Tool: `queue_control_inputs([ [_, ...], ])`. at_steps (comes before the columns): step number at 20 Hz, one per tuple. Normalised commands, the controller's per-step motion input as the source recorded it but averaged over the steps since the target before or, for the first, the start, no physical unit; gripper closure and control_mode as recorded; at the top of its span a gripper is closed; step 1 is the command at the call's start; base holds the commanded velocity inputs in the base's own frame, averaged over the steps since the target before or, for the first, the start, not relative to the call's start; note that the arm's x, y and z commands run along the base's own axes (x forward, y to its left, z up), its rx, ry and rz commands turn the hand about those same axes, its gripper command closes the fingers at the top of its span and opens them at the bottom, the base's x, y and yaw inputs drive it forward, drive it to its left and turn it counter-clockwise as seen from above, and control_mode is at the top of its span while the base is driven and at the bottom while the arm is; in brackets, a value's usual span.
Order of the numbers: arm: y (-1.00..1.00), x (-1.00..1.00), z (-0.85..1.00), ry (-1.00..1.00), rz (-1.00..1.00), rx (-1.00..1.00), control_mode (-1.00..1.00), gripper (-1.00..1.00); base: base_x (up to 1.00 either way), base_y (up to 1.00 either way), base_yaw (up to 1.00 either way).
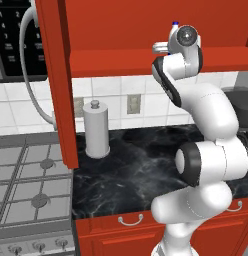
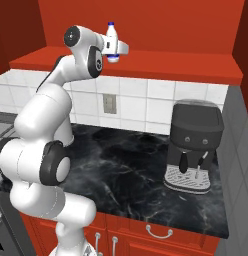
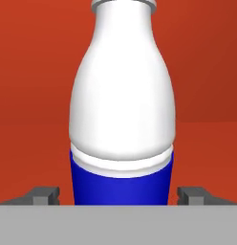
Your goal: Pick the bottled water from the counter and place it in the open cabinet.
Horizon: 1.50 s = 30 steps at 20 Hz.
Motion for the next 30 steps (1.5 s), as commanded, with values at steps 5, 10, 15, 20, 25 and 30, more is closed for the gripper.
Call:
queue_control_inputs([
  [5, 0.0, -0.19, 0.14, 0.0, 0.0, 0.0, -1.0, -1.0, 0.0, 0.0, 0.0],
  [10, 0.0, -0.51, 0.17, 0.0, 0.0, 0.0, -1.0, -1.0, 0.0, 0.0, 0.0],
  [15, 0.04, -0.76, 0.07, 0.0, 0.0, 0.0, -1.0, -1.0, 0.0, 0.0, 0.0],
  [20, 0.09, -0.9, 0.12, 0.0, 0.01, 0.0, -1.0, -1.0, 0.0, 0.0, 0.0],
  [25, 0.14, -0.98, 0.1, 0.0, 0.02, 0.0, -1.0, -1.0, 0.0, 0.0, 0.0],
  [30, 0.17, -1.0, 0.05, 0.0, 0.02, 0.0, -1.0, -1.0, 0.0, 0.0, 0.0],
])
